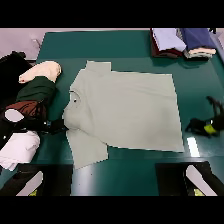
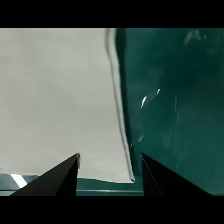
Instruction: Fold the shirts.
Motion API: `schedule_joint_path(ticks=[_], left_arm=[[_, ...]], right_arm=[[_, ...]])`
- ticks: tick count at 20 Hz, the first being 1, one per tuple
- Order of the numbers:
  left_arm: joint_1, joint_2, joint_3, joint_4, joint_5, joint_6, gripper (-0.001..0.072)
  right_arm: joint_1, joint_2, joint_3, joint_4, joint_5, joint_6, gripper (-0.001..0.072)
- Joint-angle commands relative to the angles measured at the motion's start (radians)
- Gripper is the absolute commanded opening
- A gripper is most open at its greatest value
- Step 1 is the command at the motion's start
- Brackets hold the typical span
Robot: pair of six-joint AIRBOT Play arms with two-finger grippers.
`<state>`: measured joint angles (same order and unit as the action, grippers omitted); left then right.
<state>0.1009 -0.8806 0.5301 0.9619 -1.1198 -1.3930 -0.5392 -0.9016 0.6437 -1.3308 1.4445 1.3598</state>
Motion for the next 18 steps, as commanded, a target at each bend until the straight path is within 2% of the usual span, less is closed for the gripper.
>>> schedule_joint_path(ticks=[1,7,8,10,11,12,14,18], left_arm=[[0.000,0.001,0.010,-0.001,0.005,0.007,0.0022],[0.000,0.001,0.010,-0.001,0.011,0.007,0.0023],[0.000,0.001,0.010,-0.001,0.011,0.006,0.0023],[0.000,0.001,0.011,-0.001,0.010,0.007,0.0022],[0.000,0.001,0.017,0.000,0.008,0.007,0.0022],[0.000,0.001,0.033,0.003,0.000,0.007,0.0022],[0.000,0.001,0.094,0.004,-0.035,0.007,0.0022],[0.000,0.033,0.352,0.003,-0.085,0.003,0.0022]], right_arm=[[-0.147,0.011,-0.173,-0.012,-0.019,-0.049,0.0461],[-0.052,-0.026,-0.232,0.032,-0.066,-0.052,0.0448],[-0.021,-0.054,-0.232,0.050,-0.067,-0.051,0.0426],[0.045,-0.107,-0.217,0.078,-0.086,-0.052,0.0232],[0.079,-0.122,-0.199,0.083,-0.091,-0.052,0.0104],[0.118,-0.127,-0.168,0.083,-0.085,-0.052,0.0033],[0.201,-0.103,-0.082,0.082,-0.059,-0.052,0.0016],[0.328,0.056,0.167,0.082,-0.035,-0.028,0.0015]])
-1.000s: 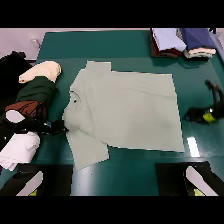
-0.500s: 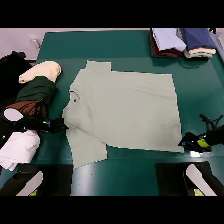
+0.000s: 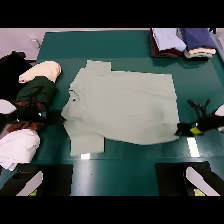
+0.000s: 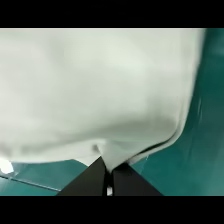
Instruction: Fold the shirts.
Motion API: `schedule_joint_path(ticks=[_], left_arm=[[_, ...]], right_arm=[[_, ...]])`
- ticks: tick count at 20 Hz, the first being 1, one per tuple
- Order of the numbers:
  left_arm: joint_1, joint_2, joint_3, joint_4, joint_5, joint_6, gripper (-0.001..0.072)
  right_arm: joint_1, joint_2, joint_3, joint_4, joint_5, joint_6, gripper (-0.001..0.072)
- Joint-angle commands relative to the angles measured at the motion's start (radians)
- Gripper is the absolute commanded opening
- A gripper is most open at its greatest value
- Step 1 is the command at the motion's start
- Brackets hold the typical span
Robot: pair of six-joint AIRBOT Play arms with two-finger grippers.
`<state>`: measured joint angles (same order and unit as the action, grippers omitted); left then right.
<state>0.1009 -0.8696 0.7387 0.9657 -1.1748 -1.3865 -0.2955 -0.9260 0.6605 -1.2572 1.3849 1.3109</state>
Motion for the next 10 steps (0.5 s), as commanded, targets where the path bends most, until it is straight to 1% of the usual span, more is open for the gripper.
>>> schedule_joint_path(ticks=[1,3,6,10], left_arm=[[0.000,0.045,0.232,0.001,-0.031,-0.015,0.0021],[0.000,0.093,0.419,0.001,-0.042,-0.028,0.0022],[0.000,0.151,0.742,0.003,-0.039,-0.031,0.0022],[0.000,0.176,1.114,0.003,-0.031,-0.055,0.0022]], right_arm=[[0.098,0.121,0.226,0.008,0.022,0.032,0.0015],[0.115,0.195,0.401,0.008,-0.003,0.059,0.0016],[0.113,0.286,0.668,0.006,-0.061,0.062,0.0015],[0.113,0.332,0.954,-0.002,-0.068,0.077,0.0015]])
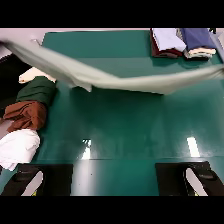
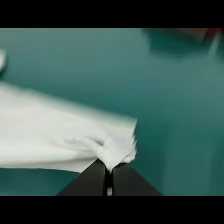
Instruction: Fold the shirts.
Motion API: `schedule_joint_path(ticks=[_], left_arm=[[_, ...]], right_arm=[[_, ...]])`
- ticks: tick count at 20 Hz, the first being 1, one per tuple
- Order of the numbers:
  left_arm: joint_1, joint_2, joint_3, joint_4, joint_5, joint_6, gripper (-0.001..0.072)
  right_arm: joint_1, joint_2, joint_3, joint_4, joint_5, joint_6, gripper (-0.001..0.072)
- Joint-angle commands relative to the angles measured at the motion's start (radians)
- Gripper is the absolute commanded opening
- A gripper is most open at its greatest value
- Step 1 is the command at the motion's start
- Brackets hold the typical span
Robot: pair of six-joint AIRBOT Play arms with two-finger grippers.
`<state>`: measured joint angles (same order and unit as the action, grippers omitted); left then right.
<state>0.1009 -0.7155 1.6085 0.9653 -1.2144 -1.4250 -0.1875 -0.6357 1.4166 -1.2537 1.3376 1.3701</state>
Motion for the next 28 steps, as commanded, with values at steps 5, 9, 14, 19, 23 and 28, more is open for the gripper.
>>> schedule_joint_path(ticks=[5,9,14,19,23,28], left_arm=[[0.000,0.021,0.465,0.103,0.114,-0.026,0.0021],[0.000,-0.041,0.420,0.165,0.004,-0.102,0.0021],[0.000,-0.216,0.108,0.048,-0.081,-0.084,0.0022],[0.000,-0.471,-0.185,0.048,-0.007,-0.032,0.0022],[0.000,-0.719,-0.202,0.011,0.164,0.027,0.0022],[0.000,-0.916,-0.033,-0.031,0.195,0.028,0.0022]], right_arm=[[0.005,0.007,0.431,-0.062,0.021,0.085,0.0014],[0.005,-0.141,0.610,-0.101,0.199,0.089,0.0014],[0.005,-0.367,0.546,-0.108,0.306,0.088,0.0014],[0.005,-0.582,0.209,-0.111,0.226,0.082,0.0014],[0.005,-0.772,0.107,-0.100,0.045,0.080,0.0014],[0.008,-0.943,0.278,-0.100,-0.003,0.080,0.0015]])
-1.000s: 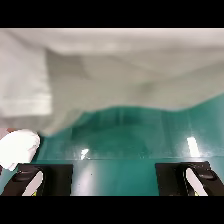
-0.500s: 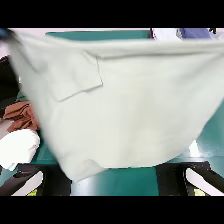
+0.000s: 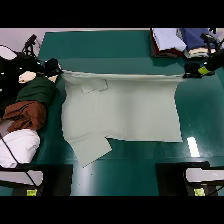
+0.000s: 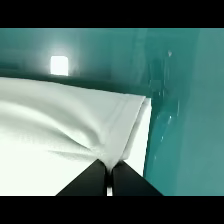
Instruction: Fold the shirts.
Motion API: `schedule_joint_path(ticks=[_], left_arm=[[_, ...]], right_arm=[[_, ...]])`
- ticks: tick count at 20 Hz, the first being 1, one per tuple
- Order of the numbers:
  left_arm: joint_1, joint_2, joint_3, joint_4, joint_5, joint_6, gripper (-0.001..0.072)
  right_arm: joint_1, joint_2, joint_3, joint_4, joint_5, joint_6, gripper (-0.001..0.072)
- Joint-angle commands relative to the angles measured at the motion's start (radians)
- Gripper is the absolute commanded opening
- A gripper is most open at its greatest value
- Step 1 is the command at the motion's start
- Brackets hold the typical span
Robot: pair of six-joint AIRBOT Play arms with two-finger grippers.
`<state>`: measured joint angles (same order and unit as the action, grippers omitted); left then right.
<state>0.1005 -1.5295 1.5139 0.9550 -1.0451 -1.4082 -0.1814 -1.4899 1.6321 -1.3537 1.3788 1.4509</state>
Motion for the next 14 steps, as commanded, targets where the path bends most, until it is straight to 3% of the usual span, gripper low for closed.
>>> schedule_joint_path(ticks=[1,6,9,11,12,13,14], left_arm=[[0.001,-0.104,0.063,-0.018,0.006,0.013,0.0022],[-0.036,-0.107,0.033,0.131,-0.164,0.048,0.0022],[-0.085,-0.107,-0.060,0.161,-0.121,0.048,0.0023],[-0.096,-0.107,-0.104,0.165,-0.088,0.002,0.0026],[-0.092,-0.107,-0.107,0.170,-0.089,-0.027,0.0155],[-0.085,-0.105,-0.107,0.171,-0.090,-0.039,0.0477],[-0.073,-0.096,-0.107,0.172,-0.105,-0.059,0.0545]], right_arm=[[0.002,-0.100,0.089,0.000,-0.043,-0.001,0.0014],[0.002,-0.098,0.084,-0.008,0.002,-0.002,0.0015],[0.018,-0.062,-0.040,-0.011,-0.027,-0.001,0.0015],[0.021,-0.024,-0.147,-0.011,-0.084,0.014,0.0015],[0.015,-0.005,-0.187,-0.009,-0.109,0.021,0.0016],[0.003,0.015,-0.219,-0.004,-0.131,0.032,0.0089],[-0.008,0.032,-0.237,0.000,-0.138,0.033,0.0338]])
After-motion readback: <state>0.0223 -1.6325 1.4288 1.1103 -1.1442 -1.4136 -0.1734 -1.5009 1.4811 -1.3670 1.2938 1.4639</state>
